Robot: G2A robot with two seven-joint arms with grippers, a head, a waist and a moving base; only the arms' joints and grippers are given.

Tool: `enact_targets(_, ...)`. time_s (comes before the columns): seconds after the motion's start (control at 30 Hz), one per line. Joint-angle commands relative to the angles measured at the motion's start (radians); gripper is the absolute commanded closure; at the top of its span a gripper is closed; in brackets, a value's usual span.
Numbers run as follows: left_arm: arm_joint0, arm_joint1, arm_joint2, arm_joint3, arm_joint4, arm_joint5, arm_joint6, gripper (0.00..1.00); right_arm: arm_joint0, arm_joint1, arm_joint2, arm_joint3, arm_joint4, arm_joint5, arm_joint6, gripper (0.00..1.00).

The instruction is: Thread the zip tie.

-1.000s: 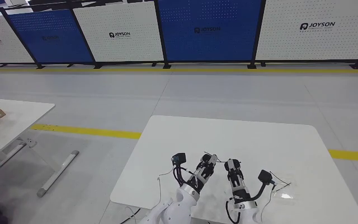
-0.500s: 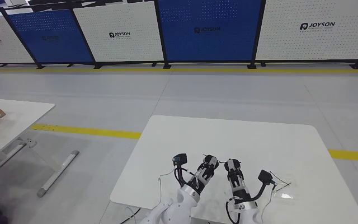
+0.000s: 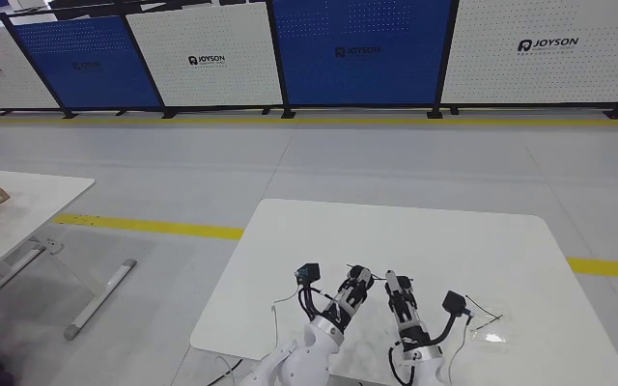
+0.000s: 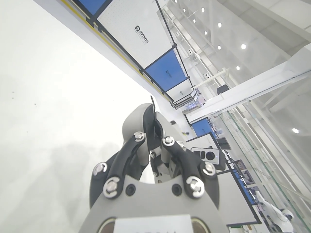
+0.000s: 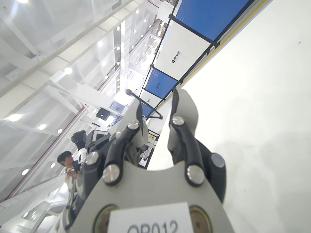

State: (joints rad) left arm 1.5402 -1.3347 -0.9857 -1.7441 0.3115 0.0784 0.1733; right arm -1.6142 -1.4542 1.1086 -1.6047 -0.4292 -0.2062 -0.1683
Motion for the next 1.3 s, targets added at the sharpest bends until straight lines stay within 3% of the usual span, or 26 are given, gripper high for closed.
enact_targets(0.0, -0.003, -0.002, 0.002, -0.004, 0.001, 0.011, 0.01, 1.0, -0.008, 0.002, 0.005, -0.01, -0.006, 0.001, 0.005, 0.0)
enact_targets(0.17, -0.006, -0.009, 0.01, -0.021, -0.015, 0.04, 0.044, 1.0, -0.042, 0.01, 0.031, -0.046, -0.005, 0.008, 0.032, 0.0)
enact_targets(0.27, -0.007, -0.011, 0.016, -0.028, -0.052, 0.035, 0.017, 1.0, -0.06, 0.014, 0.043, -0.059, 0.034, 0.003, 0.062, 0.0)
enact_targets(0.53, -0.007, -0.011, 0.016, -0.028, -0.052, 0.035, 0.017, 1.0, -0.059, 0.014, 0.045, -0.059, 0.031, 0.005, 0.058, 0.0)
enact_targets(0.63, -0.003, -0.013, 0.007, -0.04, -0.073, 0.037, 0.035, 1.0, -0.05, 0.019, 0.051, -0.06, -0.071, 0.03, 0.051, 0.0)
enact_targets(0.77, 0.016, -0.016, -0.014, -0.069, -0.137, 0.035, 0.07, 1.0, -0.039, 0.028, 0.047, -0.047, -0.207, 0.017, 0.074, 0.0)
enact_targets(0.93, 0.03, -0.019, -0.026, -0.087, -0.19, 0.017, 0.077, 1.0, -0.016, 0.03, 0.034, -0.019, -0.336, 0.065, 0.045, 0.0)
enact_targets(1.17, 0.03, -0.019, -0.026, -0.087, -0.19, 0.017, 0.077, 1.0, -0.013, 0.03, 0.03, -0.015, -0.353, 0.078, 0.029, 0.0)
enact_targets(1.27, 0.027, -0.021, -0.023, -0.081, -0.198, 0.011, 0.075, 1.0, 0.002, 0.03, 0.019, 0.002, -0.452, 0.138, 0.012, 0.0)
